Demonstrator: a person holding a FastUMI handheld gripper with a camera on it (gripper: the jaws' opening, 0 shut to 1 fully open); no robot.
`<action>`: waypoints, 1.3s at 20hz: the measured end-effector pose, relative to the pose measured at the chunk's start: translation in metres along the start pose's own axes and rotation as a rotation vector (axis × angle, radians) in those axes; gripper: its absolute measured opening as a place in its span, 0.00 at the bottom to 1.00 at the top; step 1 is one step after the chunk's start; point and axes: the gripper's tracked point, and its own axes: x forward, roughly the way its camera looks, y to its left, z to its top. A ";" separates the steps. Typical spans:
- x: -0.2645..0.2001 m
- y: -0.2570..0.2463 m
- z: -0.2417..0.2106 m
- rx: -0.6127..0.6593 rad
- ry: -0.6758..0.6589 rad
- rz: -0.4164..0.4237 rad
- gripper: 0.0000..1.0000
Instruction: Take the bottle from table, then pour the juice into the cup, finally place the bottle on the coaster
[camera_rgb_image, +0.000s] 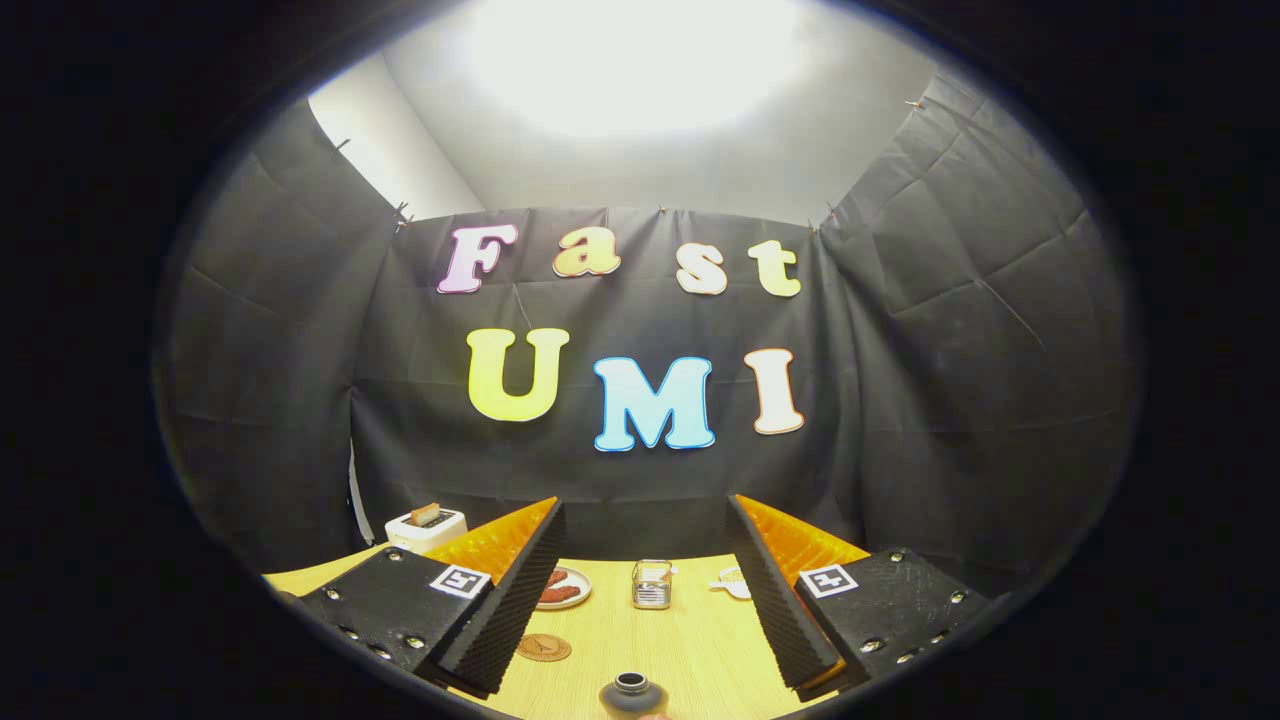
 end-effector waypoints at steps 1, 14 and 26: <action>0.000 0.001 -0.005 0.007 0.005 0.011 0.97; 0.004 0.002 -0.093 0.013 0.106 0.120 0.97; -0.006 0.012 -0.185 -0.054 0.250 0.214 0.97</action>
